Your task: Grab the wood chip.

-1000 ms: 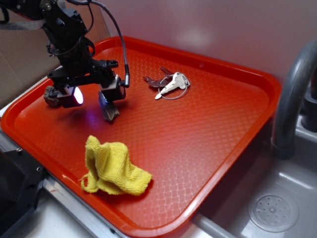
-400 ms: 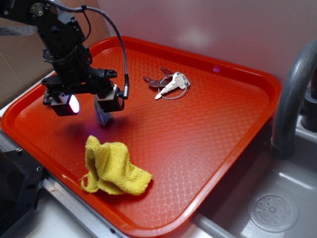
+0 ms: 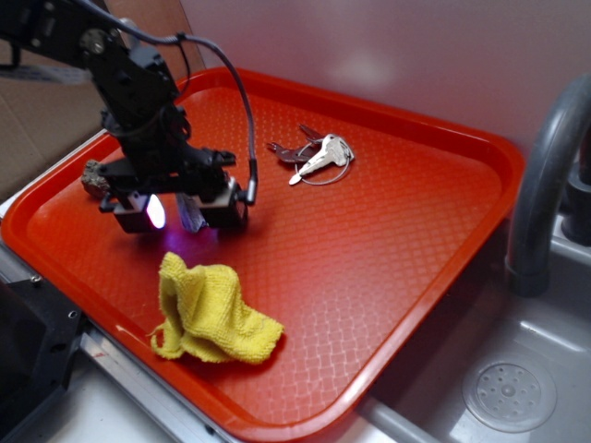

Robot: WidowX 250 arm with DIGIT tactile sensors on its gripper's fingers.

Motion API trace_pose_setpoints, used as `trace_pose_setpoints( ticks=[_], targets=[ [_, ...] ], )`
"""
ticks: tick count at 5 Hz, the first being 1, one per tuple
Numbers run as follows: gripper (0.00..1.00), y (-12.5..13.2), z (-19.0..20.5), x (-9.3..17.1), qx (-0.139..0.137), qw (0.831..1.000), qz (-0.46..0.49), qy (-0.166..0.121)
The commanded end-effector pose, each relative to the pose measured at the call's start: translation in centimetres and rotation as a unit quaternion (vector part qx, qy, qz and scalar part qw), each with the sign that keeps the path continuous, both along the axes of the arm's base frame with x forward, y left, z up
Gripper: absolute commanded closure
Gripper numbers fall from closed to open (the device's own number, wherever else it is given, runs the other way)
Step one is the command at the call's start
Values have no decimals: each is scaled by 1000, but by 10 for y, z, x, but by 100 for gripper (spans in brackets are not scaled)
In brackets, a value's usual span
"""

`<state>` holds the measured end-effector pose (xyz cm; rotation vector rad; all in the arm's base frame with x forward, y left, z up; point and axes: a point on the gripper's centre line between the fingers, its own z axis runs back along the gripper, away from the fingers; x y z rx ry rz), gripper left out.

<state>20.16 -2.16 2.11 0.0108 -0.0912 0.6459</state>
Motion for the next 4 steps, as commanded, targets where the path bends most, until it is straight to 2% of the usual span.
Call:
trace_pose_setpoints(
  ticks=[1, 4],
  targets=[
    [100, 5, -11, 6, 6, 1000, 7, 3],
    [100, 17, -22, 13, 19, 999, 11, 28]
  ],
)
